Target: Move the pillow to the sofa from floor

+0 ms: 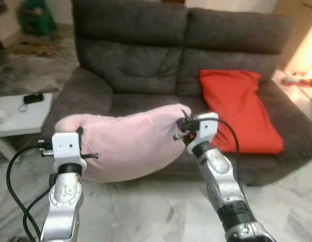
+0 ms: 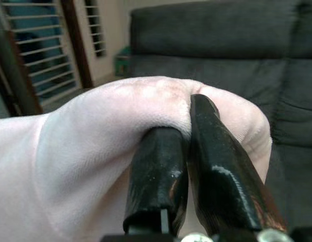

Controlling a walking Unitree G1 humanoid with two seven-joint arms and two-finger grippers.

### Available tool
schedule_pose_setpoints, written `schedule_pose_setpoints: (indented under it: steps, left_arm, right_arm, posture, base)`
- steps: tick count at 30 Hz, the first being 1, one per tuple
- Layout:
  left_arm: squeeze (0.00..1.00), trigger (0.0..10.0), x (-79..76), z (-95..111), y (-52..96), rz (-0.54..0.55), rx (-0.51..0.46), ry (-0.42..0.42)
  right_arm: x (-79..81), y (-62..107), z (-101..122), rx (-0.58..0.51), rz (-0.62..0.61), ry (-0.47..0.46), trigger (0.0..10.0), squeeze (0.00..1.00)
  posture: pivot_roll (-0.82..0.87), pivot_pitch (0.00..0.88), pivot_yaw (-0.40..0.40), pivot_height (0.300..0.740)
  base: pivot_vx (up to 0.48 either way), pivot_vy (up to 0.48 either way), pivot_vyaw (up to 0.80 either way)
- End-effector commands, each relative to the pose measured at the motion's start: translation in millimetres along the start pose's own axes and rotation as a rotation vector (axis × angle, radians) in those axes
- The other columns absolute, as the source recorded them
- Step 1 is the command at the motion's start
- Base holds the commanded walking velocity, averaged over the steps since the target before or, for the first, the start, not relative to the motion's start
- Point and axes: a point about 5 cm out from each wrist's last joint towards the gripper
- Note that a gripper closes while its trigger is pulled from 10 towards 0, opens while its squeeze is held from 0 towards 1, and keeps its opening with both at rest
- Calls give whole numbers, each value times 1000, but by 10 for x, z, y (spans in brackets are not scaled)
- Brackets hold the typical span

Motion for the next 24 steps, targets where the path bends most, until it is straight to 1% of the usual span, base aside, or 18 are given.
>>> schedule_pose_setpoints:
  steps: [1, 5, 10, 14, 16, 18, 24]
  left_arm:
    - [0, 10000, -58, 197, -50, -13, -83, 2]
    - [0, 10000, -74, 215, -58, -18, -87, 3]
    - [0, 10000, -61, 234, -68, -15, -94, 2]
    - [0, 10000, -39, 236, -71, -13, -98, -1]
    - [0, 10000, -32, 237, -79, -11, -98, -3]
    - [0, 10000, -38, 247, -91, -10, -101, -1]
    - [0, 10000, -47, 256, -100, -10, -102, 1]
  right_arm:
    - [73, -59, 237, -95, 51, 18, 10000, 0]
    - [82, -58, 250, -95, 63, 29, 10000, 0]
    - [94, -52, 232, -84, 73, 19, 10000, 0]
    - [130, -62, 215, -81, 88, 18, 10000, 0]
    - [167, -70, 238, -93, 112, 39, 10000, 0]
    - [185, -69, 244, -93, 132, 49, 10000, 0]
    - [187, -60, 243, -85, 140, 59, 10000, 0]
  posture:
    - [131, 0, -96, 740]
    - [133, 0, -93, 740]
    - [143, 0, -92, 740]
    - [142, 0, -88, 740]
    - [141, 0, -89, 740]
    - [141, 0, -89, 740]
    - [140, 0, -90, 740]
  base:
    - [394, 0, 0]
    - [415, 0, 0]
    - [431, 0, 0]
    - [432, 0, 0]
    - [435, 0, 0]
    - [435, 0, 687]
    - [435, 0, 744]
Point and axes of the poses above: a point about 5 cm out from each wrist's last joint towards the gripper, its own y axis pointing back from the gripper into the wrist, its own z axis along the axis of the wrist's last joint, x = y × z, and after that the axes turned 14 degrees about -y, right-handed
